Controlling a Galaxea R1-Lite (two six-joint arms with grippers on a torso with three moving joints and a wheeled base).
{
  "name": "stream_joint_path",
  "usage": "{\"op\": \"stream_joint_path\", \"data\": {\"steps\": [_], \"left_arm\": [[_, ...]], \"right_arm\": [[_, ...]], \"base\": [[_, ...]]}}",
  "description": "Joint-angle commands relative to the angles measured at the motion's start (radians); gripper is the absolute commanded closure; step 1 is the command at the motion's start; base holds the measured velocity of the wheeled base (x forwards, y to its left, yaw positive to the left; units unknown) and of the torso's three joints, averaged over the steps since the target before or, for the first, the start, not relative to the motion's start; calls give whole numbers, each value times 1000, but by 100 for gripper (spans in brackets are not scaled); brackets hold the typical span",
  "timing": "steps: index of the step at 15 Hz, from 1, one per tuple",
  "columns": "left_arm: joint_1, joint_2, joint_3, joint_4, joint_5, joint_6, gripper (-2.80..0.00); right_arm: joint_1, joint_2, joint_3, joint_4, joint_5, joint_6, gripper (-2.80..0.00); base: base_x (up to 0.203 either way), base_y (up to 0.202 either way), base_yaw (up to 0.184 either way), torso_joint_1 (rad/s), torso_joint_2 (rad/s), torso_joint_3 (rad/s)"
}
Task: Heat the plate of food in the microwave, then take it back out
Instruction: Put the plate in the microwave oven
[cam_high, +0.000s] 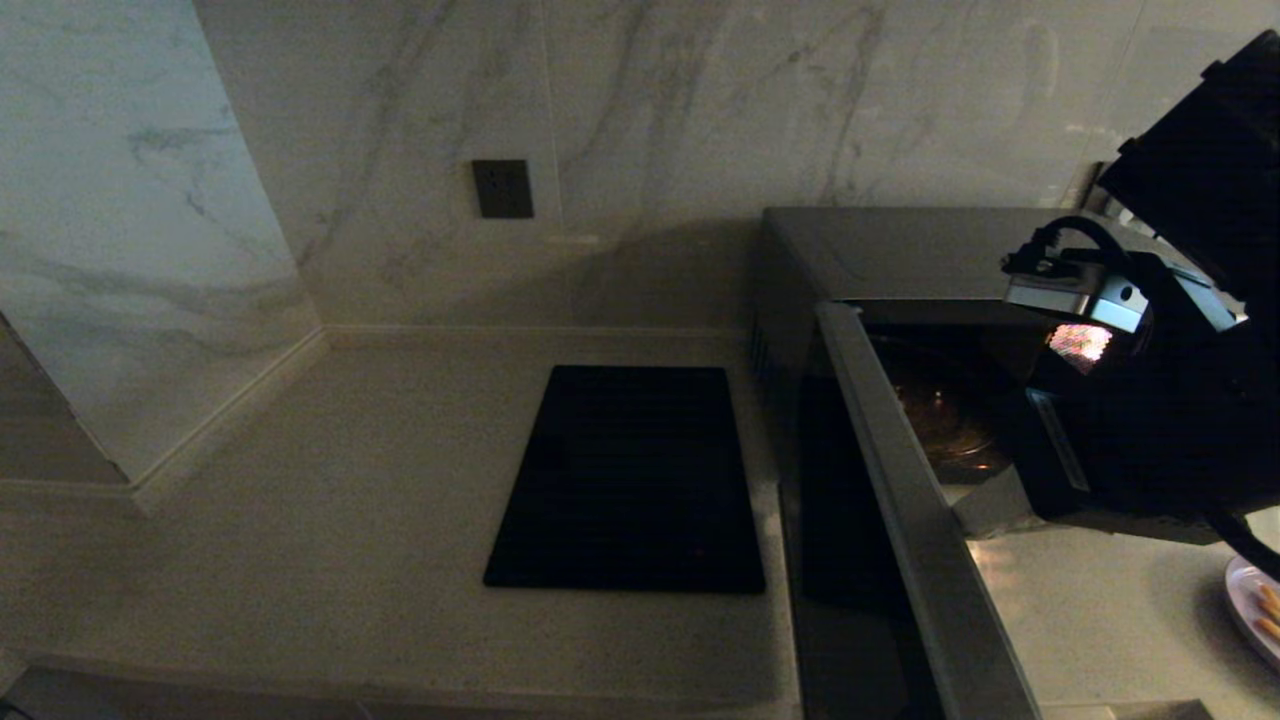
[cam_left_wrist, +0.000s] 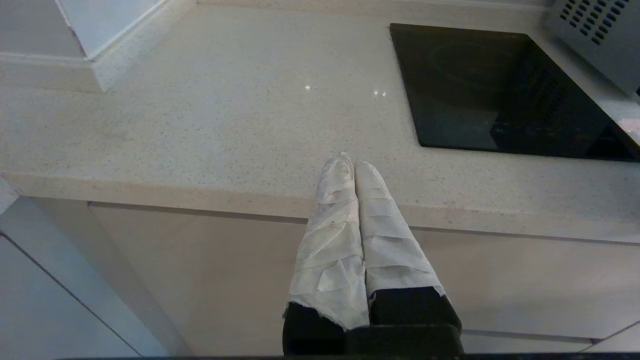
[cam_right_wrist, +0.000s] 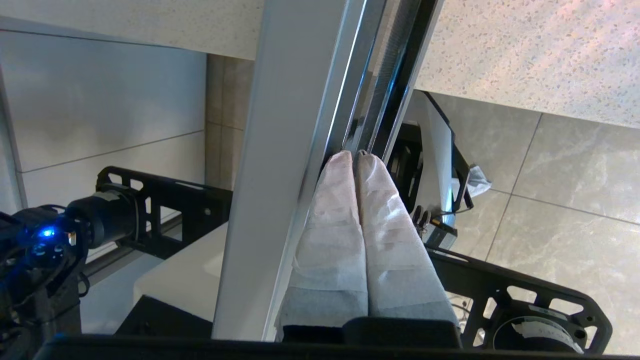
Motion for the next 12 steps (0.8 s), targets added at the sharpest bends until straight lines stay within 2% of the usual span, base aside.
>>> {"op": "stream_joint_path", "data": {"steps": [1,8,12], "left_arm": [[0,2,0,0,1,-1,0],[0,1,0,0,1,-1,0],[0,0,0,0,1,-1,0]], "right_arm": [[6,-6,2,7,0,5,0],[-5,-41,37,6,-35,29,0],[-90,-79,43,6,-58,39,0]], "base": [[0,0,0,0,0,0],[0,0,0,0,0,0],[0,0,0,0,0,0]]}}
